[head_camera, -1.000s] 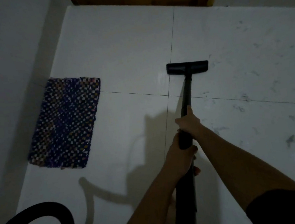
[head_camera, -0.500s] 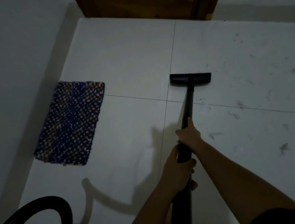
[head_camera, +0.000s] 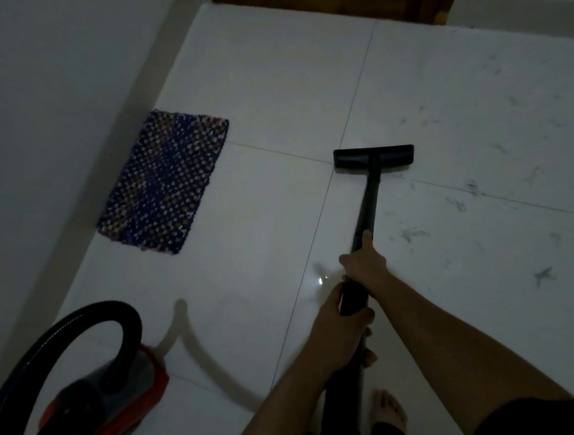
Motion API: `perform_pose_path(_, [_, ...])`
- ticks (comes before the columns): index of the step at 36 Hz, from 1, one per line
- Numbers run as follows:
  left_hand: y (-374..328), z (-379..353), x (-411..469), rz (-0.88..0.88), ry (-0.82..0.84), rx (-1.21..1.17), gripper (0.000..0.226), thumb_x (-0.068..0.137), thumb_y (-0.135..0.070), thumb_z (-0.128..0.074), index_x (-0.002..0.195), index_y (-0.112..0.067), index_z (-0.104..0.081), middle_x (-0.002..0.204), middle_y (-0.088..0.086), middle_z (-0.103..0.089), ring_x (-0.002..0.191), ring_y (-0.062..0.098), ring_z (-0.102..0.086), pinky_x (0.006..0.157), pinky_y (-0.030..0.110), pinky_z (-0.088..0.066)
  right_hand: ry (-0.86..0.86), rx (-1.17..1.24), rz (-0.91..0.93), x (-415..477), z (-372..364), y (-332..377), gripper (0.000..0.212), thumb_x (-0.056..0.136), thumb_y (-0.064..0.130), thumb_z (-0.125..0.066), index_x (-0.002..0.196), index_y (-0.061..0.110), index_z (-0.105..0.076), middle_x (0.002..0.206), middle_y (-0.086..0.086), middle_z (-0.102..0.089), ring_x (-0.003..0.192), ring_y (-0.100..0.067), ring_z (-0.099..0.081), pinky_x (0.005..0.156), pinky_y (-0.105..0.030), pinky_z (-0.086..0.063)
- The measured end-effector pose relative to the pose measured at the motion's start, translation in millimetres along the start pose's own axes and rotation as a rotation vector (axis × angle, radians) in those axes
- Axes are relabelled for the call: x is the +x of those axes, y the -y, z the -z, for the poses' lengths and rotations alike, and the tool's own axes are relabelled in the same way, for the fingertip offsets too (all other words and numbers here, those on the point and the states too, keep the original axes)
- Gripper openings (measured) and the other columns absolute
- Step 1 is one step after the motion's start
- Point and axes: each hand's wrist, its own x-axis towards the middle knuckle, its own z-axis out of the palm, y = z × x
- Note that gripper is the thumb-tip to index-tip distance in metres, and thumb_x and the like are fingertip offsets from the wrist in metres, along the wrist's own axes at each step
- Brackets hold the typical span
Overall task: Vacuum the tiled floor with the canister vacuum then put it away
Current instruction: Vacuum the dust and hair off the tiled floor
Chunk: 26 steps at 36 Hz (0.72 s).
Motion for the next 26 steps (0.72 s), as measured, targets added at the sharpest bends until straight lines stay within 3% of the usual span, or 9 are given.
perform_pose_path(4, [13.0,-5.6,0.2,0.014,-0.011,-0.025,0.050,0.091,-0.005,-0.052,0.138,-0.018,-0.042,0.074,0.008,-0.051,0.050,0.015,-0.049,0.038,0.021,-0.046,0.003,-0.041,-0.013,-0.5,-1.2,-10.8,0.080,0.093,0.010,-0.049,0.153,0.023,0.002,0.127,-0.024,-0.051,0.056,-0.014,-0.042,0.071,-0.028,-0.045])
perform_pose_path(12, [29.7,-8.9,-8.0,-0.013,0.037,-0.034,0.046,0.091,-0.003,-0.050,0.134,-0.019,-0.044,0.075,0.007,-0.050,0.053,0.014,-0.049,0.038,0.018,-0.045,-0.020,-0.076,-0.027,-7.8,-3.2,-26.7,0.082,0.092,0.010,-0.050,0.153,0.022,0.003,0.129,-0.024,-0.050,0.060,-0.016,-0.044,0.072,-0.028,-0.044])
perform_pose_path(15, [38.5,-5.7,-14.7,-0.012,0.066,-0.015,0.045,0.091,-0.004,-0.050,0.132,-0.020,-0.045,0.075,0.008,-0.051,0.052,0.014,-0.049,0.039,0.020,-0.045,-0.022,-0.057,-0.053,-16.1,-5.5,-33.5,0.081,0.093,0.012,-0.050,0.152,0.023,0.004,0.129,-0.024,-0.049,0.079,-0.023,-0.050,0.073,-0.029,-0.044])
perform_pose_path(23, [69.9,7.3,-45.2,-0.011,0.111,0.111,0.043,0.091,-0.004,-0.051,0.131,-0.018,-0.046,0.073,0.006,-0.052,0.051,0.012,-0.051,0.041,0.022,-0.046,-0.060,0.010,-0.105,-52.2,-26.6,-69.1,0.082,0.093,0.012,-0.050,0.152,0.022,0.005,0.132,-0.025,-0.047,0.101,-0.033,-0.058,0.080,-0.033,-0.048])
perform_pose_path(26, [84.4,15.5,-59.4,0.013,0.133,0.104,0.040,0.091,-0.004,-0.050,0.127,-0.021,-0.048,0.076,0.007,-0.051,0.054,0.012,-0.050,0.040,0.022,-0.046,-0.053,0.024,-0.115,-67.1,-39.3,-82.6,0.082,0.093,0.011,-0.049,0.152,0.020,0.005,0.134,-0.025,-0.045,0.094,-0.030,-0.056,0.081,-0.033,-0.048])
